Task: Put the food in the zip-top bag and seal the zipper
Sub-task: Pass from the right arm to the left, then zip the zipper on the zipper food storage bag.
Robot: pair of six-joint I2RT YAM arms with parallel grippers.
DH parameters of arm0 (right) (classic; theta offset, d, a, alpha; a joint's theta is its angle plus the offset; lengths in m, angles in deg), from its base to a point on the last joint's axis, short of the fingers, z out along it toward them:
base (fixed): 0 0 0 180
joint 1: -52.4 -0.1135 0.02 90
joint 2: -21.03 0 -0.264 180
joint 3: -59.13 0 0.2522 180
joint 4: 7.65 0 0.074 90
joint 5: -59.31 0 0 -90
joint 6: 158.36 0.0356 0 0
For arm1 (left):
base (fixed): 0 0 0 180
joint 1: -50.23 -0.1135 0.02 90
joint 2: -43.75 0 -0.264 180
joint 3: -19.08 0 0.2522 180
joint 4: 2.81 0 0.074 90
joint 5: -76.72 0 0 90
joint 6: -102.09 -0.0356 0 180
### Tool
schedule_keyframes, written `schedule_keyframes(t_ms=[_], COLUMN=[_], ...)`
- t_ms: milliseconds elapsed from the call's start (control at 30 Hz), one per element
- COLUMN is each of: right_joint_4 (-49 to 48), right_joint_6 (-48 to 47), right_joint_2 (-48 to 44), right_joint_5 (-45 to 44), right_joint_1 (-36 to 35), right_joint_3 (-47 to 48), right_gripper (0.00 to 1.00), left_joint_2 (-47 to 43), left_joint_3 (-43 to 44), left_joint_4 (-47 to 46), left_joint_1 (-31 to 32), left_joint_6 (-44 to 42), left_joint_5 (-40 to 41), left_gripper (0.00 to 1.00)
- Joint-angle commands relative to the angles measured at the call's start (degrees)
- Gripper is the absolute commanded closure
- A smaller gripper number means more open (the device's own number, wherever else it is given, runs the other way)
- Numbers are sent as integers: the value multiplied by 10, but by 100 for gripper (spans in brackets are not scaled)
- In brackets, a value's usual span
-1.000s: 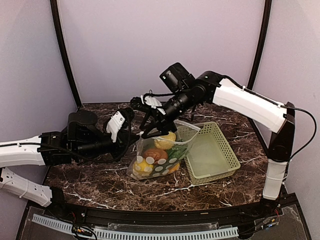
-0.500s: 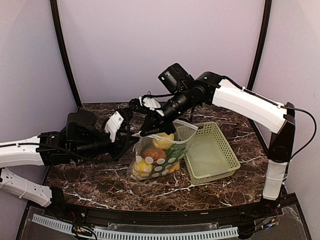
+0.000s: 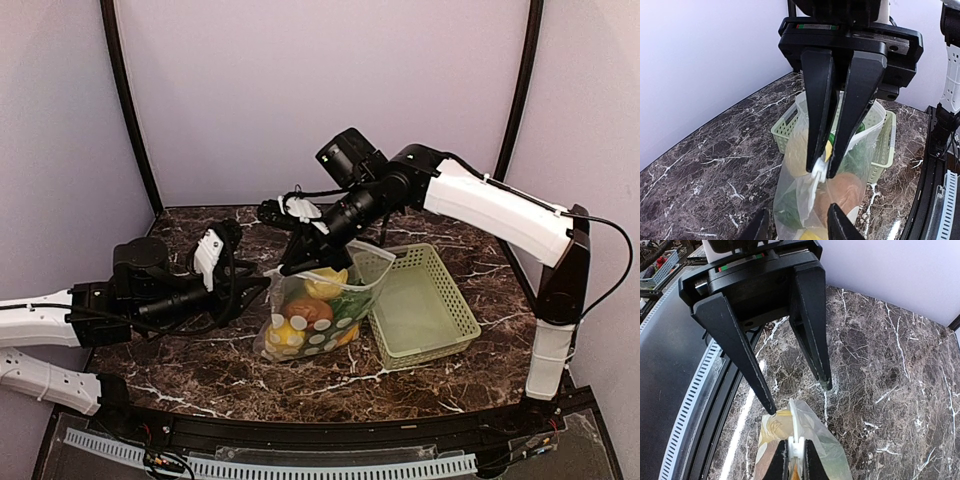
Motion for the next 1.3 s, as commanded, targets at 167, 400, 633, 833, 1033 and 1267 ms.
schedule_keyframes(t_ms=[167,400,633,833,1033,1267], right_joint_4=[10,11,11,14,27,43], right_joint_6=[-1,0,1,1,1,-6], right_joint_2=[5,6,9,14,14,6], right_joint_5=[31,33,32,-1,-37,-38], right_joint_1=[-4,-5,-5,-2,18,54], right_joint_3=[23,23,23,22,25,16], right_gripper=[100,100,100,100,100,100], left_joint_2=[18,23,26,16,-11,-35], left_joint_3=[-4,-6,-7,-9,-23,-33], left_joint_4=[-37,-40,-43,-36,-26,-10], left_joint_1=[-7,-13,-15,-15,-15,-16], left_joint_6=[-24,-26,-27,-25,-23,-22], left_joint_5=[-36,-38,-42,-39,-16,14], left_gripper=[76,83,99,99,99,99])
